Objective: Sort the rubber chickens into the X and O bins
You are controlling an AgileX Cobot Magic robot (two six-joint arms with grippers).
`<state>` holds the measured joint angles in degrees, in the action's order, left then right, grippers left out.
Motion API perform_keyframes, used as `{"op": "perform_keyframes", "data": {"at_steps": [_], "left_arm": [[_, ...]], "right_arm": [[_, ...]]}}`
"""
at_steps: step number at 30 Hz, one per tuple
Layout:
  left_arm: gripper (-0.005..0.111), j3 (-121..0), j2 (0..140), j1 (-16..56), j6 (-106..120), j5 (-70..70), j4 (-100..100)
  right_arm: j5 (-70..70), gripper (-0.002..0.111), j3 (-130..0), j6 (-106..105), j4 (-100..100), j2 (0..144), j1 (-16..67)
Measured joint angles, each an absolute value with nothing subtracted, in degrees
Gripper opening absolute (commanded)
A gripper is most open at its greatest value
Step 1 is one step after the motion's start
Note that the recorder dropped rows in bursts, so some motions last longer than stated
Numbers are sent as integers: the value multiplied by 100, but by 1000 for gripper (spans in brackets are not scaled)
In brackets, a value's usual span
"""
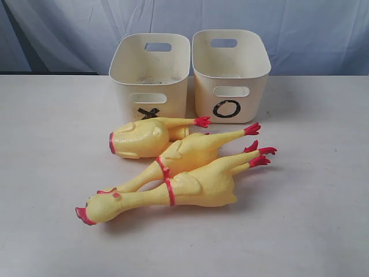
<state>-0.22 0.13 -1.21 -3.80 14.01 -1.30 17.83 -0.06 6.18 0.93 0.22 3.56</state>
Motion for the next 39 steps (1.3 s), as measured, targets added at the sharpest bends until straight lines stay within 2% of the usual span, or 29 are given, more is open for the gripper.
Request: {"op": "perform_keyframes", "data": {"at_steps": [39], "left_arm": [[0, -22, 13, -121, -380, 1401, -130]], "right_arm": [[1316, -1, -6, 618, -478, 22, 356]]}}
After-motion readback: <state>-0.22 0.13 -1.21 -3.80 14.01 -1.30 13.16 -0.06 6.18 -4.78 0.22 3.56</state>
